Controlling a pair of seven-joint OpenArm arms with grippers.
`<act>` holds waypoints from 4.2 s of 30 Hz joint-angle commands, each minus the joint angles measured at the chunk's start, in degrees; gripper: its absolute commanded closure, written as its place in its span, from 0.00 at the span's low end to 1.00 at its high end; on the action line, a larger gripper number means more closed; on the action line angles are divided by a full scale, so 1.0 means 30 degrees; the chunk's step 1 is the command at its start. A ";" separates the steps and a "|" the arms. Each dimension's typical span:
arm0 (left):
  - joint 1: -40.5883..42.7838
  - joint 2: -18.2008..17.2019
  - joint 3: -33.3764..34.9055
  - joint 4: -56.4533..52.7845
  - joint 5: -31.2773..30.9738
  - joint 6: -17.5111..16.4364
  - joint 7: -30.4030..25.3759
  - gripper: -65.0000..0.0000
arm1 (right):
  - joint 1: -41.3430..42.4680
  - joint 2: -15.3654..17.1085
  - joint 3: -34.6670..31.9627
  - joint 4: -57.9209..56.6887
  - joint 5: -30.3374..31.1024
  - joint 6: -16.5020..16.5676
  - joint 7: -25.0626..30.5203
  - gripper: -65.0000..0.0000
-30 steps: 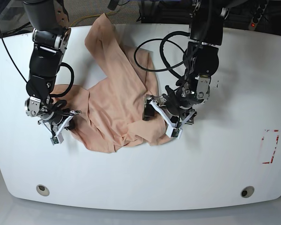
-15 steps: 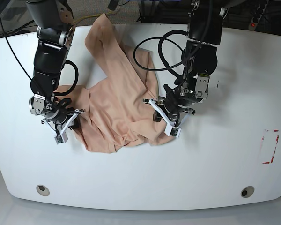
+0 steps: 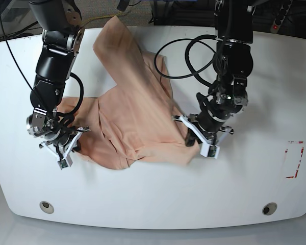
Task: Fold the T-shirt properly
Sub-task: 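Lift the shirt with both grippers and spread them apart, shaking it out, then lay the shirt down, regrasp its edge with the right gripper, then lift the shirt with both grippers, swing it and lay it flat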
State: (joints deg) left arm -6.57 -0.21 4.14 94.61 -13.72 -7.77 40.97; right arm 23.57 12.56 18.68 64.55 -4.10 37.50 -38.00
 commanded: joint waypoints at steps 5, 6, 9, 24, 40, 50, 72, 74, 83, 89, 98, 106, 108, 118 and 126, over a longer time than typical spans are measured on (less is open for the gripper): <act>-0.0844 -0.1088 -0.1307 0.3145 -0.0073 -0.0003 0.0658 1.00 | 0.2912 0.0430 -0.1522 0.2350 0.0384 -0.0030 -0.1063 0.97; -0.0961 -0.1293 -0.1454 0.3526 -0.0073 -0.0003 0.0687 1.00 | 0.3146 0.0459 -0.1727 0.2526 0.0384 -0.0030 -0.1092 0.97; -0.1430 -0.2114 -0.2128 0.4816 -0.0073 -0.0003 0.1098 1.00 | 0.4201 0.0488 -0.2694 0.3141 0.0384 -0.0030 -0.1121 0.97; -0.6851 -0.6861 -0.7491 0.6105 -0.2271 -0.1351 0.4262 1.00 | 1.1674 0.1690 -0.5859 0.3200 0.0384 0.0000 -0.2440 0.97; -0.5122 -1.0143 -1.0392 0.6222 -0.4820 -0.1762 0.4673 1.00 | 1.0560 0.2305 -0.4658 0.7156 0.0472 0.0835 -0.6220 0.97; 0.0475 -0.9411 -1.2208 0.6750 -0.4850 -0.3403 0.4643 1.00 | 0.1652 0.1602 -0.1698 1.2225 0.0590 0.0835 -0.6924 0.97; 1.1142 -0.7770 -1.4348 0.6633 -0.4732 -0.7359 0.2973 1.00 | -1.1008 -0.5636 0.3635 1.5742 0.0590 0.0835 -0.6953 0.96; 1.1698 -0.7770 -1.4348 0.6603 -0.4703 -0.7359 0.2094 1.00 | -1.1242 -0.6427 0.3577 1.5859 0.0590 0.0835 -0.6953 0.87; 1.2372 -0.7770 -1.4377 0.6574 -0.4674 -0.7329 0.1391 1.00 | -1.0422 -0.7160 0.3665 1.4540 0.3696 0.0835 -0.7480 0.28; 1.2372 -0.7770 -1.4377 0.6574 -0.4674 -0.7329 0.1391 1.00 | -0.8898 -0.6955 0.3723 1.1639 0.5102 0.0835 -0.8125 0.38; 1.2402 -0.7770 -1.4377 0.6574 -0.4644 -0.7329 0.1420 1.00 | -0.6905 -0.6955 0.3723 0.7888 0.5366 0.0835 -0.7099 0.42; 1.2255 -0.7770 -1.4289 0.6574 -0.2945 -0.7447 0.1361 1.00 | -0.6114 -0.6955 0.3577 0.4870 0.5425 0.0835 -0.4316 0.49; 1.2255 -0.7770 -1.4289 0.6574 -0.2886 -0.7447 0.1332 1.00 | -0.6114 -0.6955 0.3577 0.4753 0.5454 0.0835 -0.4052 0.68; 1.0468 -0.7623 -1.3937 0.6574 -0.2769 -0.7300 0.1332 1.00 | -0.6700 -0.6134 0.3577 0.8240 0.5454 0.0835 -0.5253 1.00; 0.6541 -0.6363 -1.3000 0.6691 -0.0718 -0.7241 0.1449 1.00 | -0.4590 -0.4259 0.3547 1.2343 0.5425 0.0835 -0.8711 1.00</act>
State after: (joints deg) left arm 15.99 -19.05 -35.64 113.67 -17.61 -29.91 46.68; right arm 5.41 -2.42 29.61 97.14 10.68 39.66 -63.57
